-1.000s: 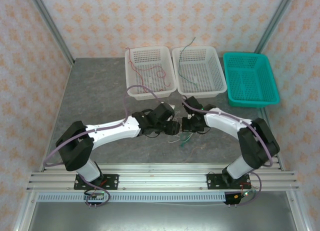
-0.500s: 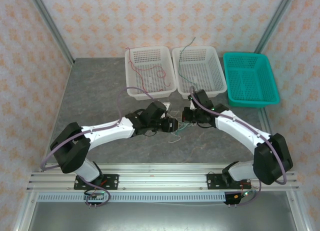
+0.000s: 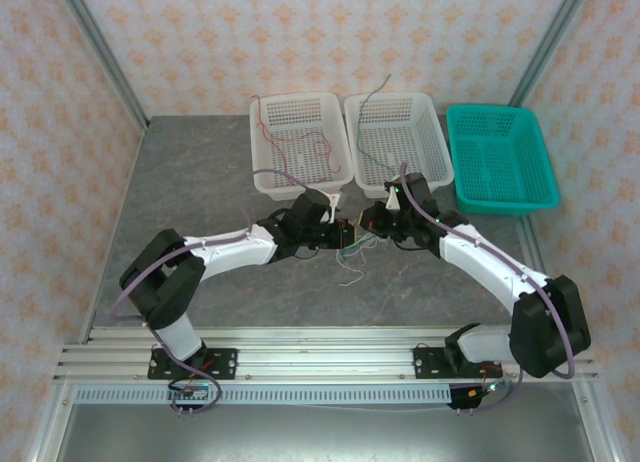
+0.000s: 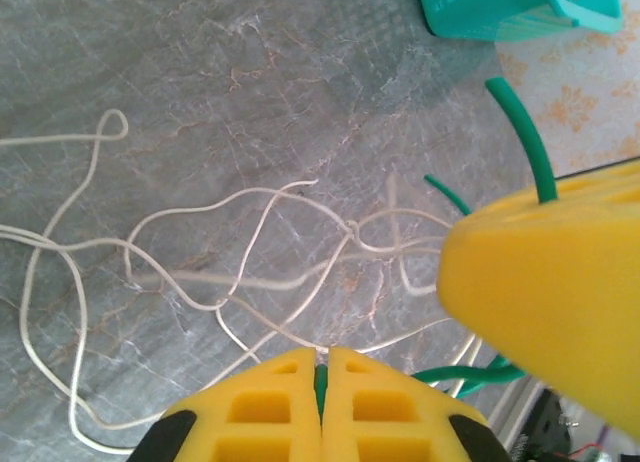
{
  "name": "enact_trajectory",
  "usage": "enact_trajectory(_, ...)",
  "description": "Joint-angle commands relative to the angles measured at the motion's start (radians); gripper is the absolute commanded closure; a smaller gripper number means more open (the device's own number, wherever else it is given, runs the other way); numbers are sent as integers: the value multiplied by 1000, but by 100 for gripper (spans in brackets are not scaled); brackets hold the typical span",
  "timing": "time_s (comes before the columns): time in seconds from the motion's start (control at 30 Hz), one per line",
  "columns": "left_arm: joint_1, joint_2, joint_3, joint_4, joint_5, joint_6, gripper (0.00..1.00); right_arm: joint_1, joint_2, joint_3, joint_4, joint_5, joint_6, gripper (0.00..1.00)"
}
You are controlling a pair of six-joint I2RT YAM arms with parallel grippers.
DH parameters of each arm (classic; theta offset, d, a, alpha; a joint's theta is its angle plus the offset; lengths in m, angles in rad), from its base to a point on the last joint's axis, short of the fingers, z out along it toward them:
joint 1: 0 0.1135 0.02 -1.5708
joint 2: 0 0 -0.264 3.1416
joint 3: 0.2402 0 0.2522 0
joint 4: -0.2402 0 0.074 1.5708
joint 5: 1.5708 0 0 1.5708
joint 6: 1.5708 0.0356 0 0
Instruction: Untangle the cables
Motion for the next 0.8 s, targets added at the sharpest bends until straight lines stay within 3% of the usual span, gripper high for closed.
enact_trajectory(0.0, 18, -25, -8, -19, -56, -5, 100, -52, -61, -14, 51, 6, 77, 100)
enact_trajectory(0.3, 84, -97, -136, -125, -170, -60, 100, -373, -278, -135, 66, 140, 176, 100)
enact_trajectory(0.47, 84, -106, -162, -130, -198, -89, 100, -385, -321, -167, 52, 194, 160, 100)
enact_trajectory(0.77, 101, -116, -181, -199, -264, -130, 100, -423, -459, -163, -69, 486, 159, 100)
